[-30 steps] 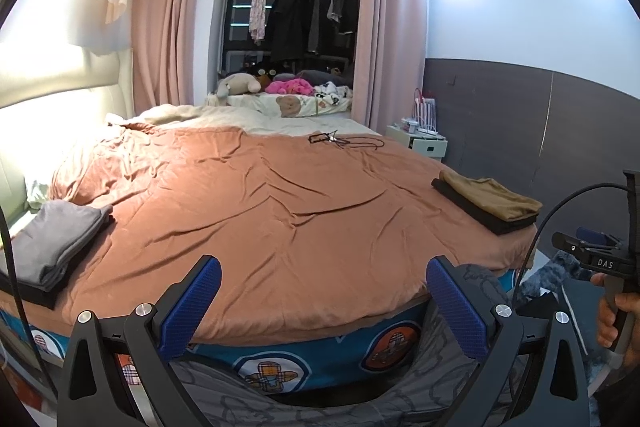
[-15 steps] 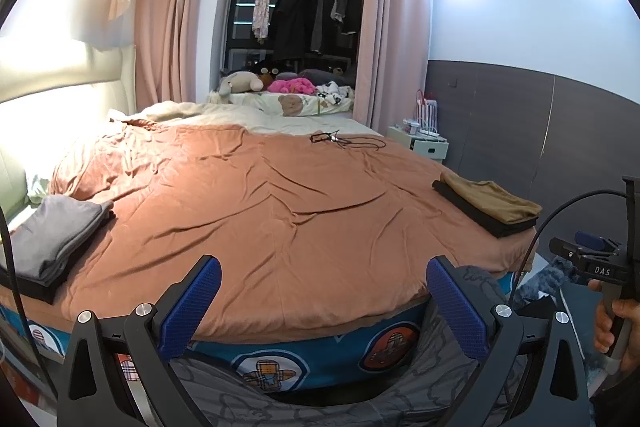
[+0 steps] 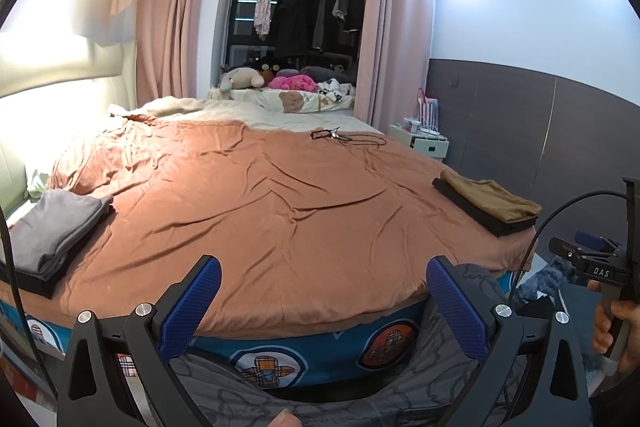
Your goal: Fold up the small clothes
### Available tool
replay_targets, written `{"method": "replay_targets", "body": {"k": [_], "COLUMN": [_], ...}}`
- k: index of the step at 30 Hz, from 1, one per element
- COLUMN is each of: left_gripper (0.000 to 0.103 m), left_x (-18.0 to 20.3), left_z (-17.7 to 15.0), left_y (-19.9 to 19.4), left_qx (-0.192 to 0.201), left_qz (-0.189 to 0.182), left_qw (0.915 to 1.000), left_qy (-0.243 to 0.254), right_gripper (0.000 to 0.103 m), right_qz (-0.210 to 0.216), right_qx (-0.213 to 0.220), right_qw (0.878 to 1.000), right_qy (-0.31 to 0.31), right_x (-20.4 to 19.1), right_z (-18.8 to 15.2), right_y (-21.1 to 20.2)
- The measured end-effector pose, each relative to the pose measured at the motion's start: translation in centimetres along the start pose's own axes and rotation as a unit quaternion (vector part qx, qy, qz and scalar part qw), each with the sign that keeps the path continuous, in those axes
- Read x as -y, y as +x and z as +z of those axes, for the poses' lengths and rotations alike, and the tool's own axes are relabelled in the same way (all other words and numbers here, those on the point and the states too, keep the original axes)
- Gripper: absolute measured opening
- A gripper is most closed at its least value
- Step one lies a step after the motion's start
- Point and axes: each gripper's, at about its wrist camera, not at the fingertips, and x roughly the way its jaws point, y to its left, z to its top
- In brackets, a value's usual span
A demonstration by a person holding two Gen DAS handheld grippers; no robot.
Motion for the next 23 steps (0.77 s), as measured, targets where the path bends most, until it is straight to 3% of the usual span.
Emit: {"method": "replay_targets", "body": {"k": [23], "left_gripper": [0.103], "left_x": [0.58], "left_z": [-0.06], "left_y": [0.17], "left_qx": [0.001], "left_qz": [0.0], "left_qw": [1.0], "left_qy": [0.004], "right_gripper": [0.103], "right_qz": [0.004], "right_qx": [-0.004], "right_qw": [1.0], "right_qy": [-0.002], "right_x": [0.47], "right_z": [0.12], "right_y": [0.11]}}
